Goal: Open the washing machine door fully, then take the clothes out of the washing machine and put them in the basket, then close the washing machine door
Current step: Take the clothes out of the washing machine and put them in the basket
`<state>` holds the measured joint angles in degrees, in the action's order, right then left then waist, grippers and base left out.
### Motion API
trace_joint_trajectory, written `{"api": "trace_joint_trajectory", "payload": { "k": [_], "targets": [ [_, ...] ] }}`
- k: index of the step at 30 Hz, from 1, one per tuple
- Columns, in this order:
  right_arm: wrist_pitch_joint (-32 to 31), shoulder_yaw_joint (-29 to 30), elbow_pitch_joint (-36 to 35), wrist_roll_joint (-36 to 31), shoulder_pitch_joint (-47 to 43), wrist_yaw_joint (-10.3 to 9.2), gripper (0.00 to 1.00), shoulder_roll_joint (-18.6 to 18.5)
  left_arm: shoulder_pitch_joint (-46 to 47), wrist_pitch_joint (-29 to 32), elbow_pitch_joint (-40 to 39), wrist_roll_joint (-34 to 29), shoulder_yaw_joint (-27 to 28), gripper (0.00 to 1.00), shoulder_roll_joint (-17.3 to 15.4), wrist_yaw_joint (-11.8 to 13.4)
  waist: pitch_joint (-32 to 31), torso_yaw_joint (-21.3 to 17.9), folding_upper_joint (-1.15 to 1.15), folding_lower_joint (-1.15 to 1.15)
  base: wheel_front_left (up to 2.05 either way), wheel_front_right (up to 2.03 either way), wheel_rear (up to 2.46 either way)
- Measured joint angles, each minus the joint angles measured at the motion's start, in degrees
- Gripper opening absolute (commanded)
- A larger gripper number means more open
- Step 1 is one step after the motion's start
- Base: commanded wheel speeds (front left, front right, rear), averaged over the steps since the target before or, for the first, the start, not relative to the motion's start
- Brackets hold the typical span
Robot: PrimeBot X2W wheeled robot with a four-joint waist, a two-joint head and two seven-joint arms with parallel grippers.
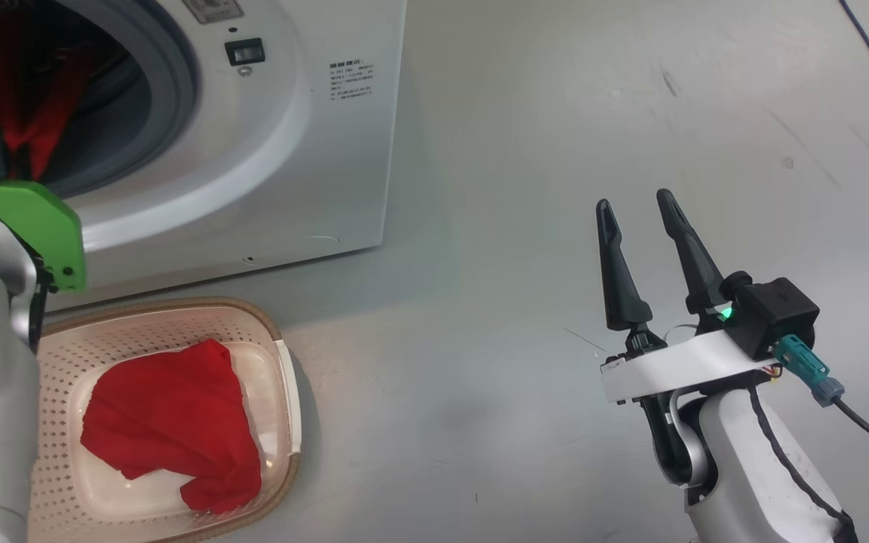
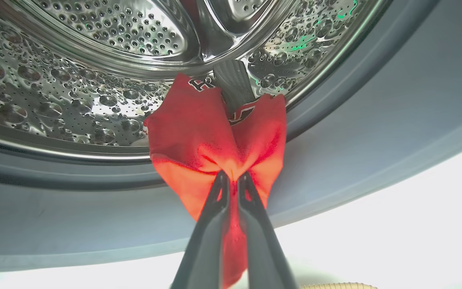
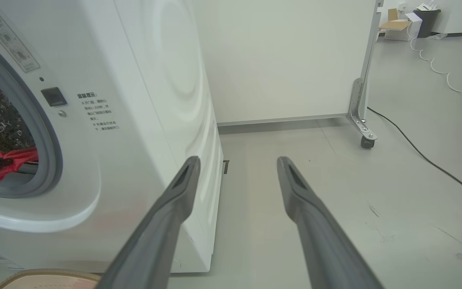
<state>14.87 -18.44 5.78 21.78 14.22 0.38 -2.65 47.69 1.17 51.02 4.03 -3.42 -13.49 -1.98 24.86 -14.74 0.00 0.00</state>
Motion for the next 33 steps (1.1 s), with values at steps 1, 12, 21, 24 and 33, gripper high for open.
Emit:
{"api": "trace_joint_trajectory", "payload": {
  "k": [1, 12, 21, 24, 33],
  "targets": [
    [0.00, 0.36, 0.19, -0.31, -0.32, 0.08, 1.00, 0.00, -0.66, -0.79, 0.21, 0.01, -0.15, 0.00, 0.38, -0.35, -0.72, 0.32, 0.00, 0.00, 0.00, 0.00, 0.00],
    [0.00, 3.76, 1.77, -0.90, -5.22, 0.57, 1.00, -1.04, -7.38, -8.01, 1.74, 0.57, -1.91, 0.00, 4.44, -2.00, -8.28, 3.84, 0.00, 0.00, 0.00, 0.00, 0.00],
    [0.00, 5.69, 1.90, -1.02, -9.27, 0.76, 1.00, -1.04, -11.87, -13.65, 1.26, 1.02, -2.78, 0.00, 5.64, -2.93, -14.06, 7.41, 0.00, 0.00, 0.00, 0.00, 0.00],
    [0.00, 5.94, 1.89, -1.24, -9.86, 1.31, 1.00, -0.99, -13.27, -14.39, 0.45, 1.94, -2.40, 0.00, 5.94, -2.96, -15.66, 8.43, 0.00, 0.00, 0.00, 0.00, 0.00],
    [0.00, 6.54, 1.81, -1.68, -11.92, 2.02, 1.00, -0.93, -17.38, -15.44, -4.34, 1.96, -3.54, 0.00, 6.75, -3.46, -19.63, 10.38, 0.00, 0.00, 0.00, 0.00, 0.00]
  ]
}}
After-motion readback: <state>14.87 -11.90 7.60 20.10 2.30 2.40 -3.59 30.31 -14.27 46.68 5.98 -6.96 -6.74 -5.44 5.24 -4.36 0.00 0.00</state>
